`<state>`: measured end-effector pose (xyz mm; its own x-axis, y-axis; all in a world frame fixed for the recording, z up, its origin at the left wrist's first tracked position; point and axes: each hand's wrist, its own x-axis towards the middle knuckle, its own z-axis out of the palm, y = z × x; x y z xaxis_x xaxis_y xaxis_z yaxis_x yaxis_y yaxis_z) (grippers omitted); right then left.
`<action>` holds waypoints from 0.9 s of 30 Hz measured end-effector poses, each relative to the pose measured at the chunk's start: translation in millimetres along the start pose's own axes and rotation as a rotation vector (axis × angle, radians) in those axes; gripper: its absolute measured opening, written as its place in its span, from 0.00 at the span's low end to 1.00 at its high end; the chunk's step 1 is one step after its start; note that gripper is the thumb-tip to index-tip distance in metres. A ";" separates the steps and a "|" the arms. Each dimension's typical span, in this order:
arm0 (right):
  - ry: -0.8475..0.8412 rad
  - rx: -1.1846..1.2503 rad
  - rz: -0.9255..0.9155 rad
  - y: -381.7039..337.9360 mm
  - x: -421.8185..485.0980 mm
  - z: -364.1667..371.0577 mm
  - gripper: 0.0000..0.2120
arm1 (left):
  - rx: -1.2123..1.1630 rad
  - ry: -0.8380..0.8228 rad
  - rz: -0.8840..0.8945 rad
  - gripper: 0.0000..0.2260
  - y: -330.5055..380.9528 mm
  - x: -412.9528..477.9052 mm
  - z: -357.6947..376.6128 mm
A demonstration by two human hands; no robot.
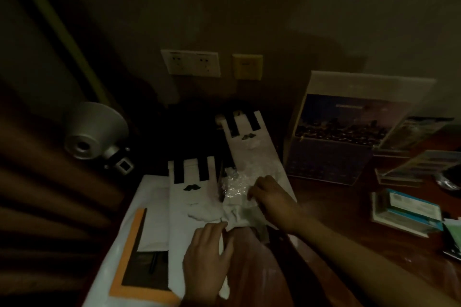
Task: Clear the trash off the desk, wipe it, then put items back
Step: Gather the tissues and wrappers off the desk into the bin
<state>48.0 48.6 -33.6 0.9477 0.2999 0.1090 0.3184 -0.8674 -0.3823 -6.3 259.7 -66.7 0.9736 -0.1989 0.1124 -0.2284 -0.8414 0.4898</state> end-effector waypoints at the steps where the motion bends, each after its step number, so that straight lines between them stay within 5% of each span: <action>1: -0.022 -0.074 -0.040 -2.8 9.0 4.5 0.09 | 0.026 0.019 -0.014 0.16 -7.9 -4.2 -3.1; 7: -0.441 -0.265 -0.008 4.6 24.7 38.9 0.11 | 0.068 0.021 -0.112 0.17 -41.8 -21.8 -17.2; 11: -0.305 -0.247 -0.087 -5.1 10.0 52.6 0.19 | 0.021 -0.013 -0.127 0.22 -50.1 -25.9 -17.7; 14: -0.259 -0.143 -0.042 -15.0 -18.3 52.5 0.16 | 0.024 -0.013 -0.089 0.27 -44.9 -20.6 -20.7; 17: -0.165 -0.059 0.039 -20.4 -51.9 46.8 0.11 | 0.157 -0.127 0.007 0.42 -34.9 -3.9 -14.8; 22: -0.135 0.131 0.347 -33.4 -91.8 28.9 0.10 | 0.344 -0.354 0.126 0.54 -23.4 37.1 -2.8; 27: -0.149 0.324 0.640 -27.3 -126.0 28.1 0.30 | 0.447 -0.549 0.188 0.52 -6.4 69.5 9.5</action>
<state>-80.7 45.7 -62.6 0.9262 -0.1554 -0.3434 -0.3402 -0.7370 -0.5840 62.8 246.5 -70.2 0.8026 -0.4849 -0.3475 -0.4855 -0.8694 0.0918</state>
